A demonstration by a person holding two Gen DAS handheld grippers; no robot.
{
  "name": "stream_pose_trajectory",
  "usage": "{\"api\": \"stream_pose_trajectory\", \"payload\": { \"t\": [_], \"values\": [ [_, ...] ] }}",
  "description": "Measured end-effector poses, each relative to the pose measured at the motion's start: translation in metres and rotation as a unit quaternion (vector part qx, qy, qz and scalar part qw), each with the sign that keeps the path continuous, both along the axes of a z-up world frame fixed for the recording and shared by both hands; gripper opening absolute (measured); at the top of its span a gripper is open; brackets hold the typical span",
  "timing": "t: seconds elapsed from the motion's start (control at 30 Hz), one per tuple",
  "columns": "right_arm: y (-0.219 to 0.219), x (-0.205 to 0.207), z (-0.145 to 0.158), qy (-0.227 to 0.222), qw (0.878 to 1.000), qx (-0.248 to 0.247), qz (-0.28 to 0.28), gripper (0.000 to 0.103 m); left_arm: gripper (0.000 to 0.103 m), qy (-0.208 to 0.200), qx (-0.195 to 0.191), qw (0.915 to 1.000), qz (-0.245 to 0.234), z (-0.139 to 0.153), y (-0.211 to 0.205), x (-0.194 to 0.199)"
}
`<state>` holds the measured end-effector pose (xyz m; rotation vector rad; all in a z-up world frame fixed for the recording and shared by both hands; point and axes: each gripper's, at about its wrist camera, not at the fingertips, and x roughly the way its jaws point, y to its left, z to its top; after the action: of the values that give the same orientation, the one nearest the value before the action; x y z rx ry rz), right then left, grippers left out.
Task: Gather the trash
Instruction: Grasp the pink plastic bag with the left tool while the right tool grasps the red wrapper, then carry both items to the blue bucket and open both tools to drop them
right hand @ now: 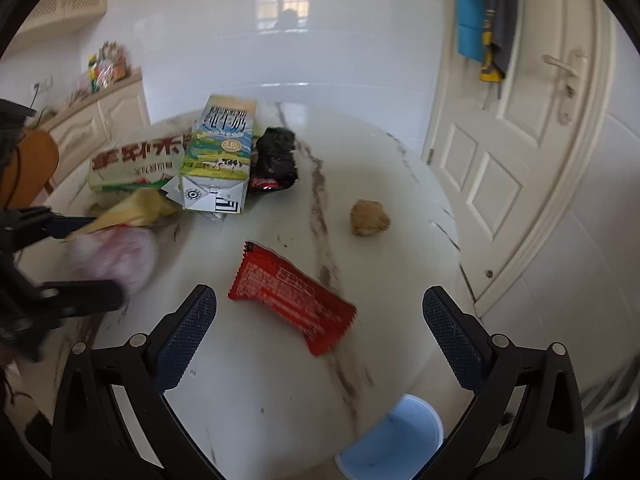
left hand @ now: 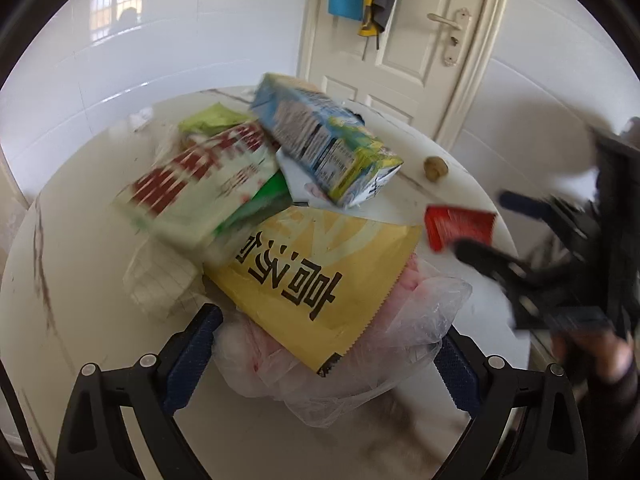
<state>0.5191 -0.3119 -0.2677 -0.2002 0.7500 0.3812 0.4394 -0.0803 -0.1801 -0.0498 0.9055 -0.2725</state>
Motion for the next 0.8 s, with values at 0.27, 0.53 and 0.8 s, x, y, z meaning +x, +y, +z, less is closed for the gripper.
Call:
{"api": "stream_pose_trajectory", "payload": {
  "t": [0.27, 0.53, 0.8],
  "values": [
    [0.02, 0.024, -0.011, 0.044, 0.997, -0.006, 0.061, 0.075, 0.096, 0.04, -0.05, 0.9978, -0.019, 0.017, 0.049, -0.02],
    [0.022, 0.011, -0.007, 0.069, 0.992, 0.067, 0.083, 0.018, 0.094, 0.02, -0.086, 0.9958, -0.023, 0.047, 0.07, -0.027],
    [0.024, -0.024, 0.005, 0.041, 0.99, 0.123, 0.05, 0.018, 0.092, -0.041, -0.037, 0.9983, -0.022, 0.061, 0.047, -0.063]
  ]
}}
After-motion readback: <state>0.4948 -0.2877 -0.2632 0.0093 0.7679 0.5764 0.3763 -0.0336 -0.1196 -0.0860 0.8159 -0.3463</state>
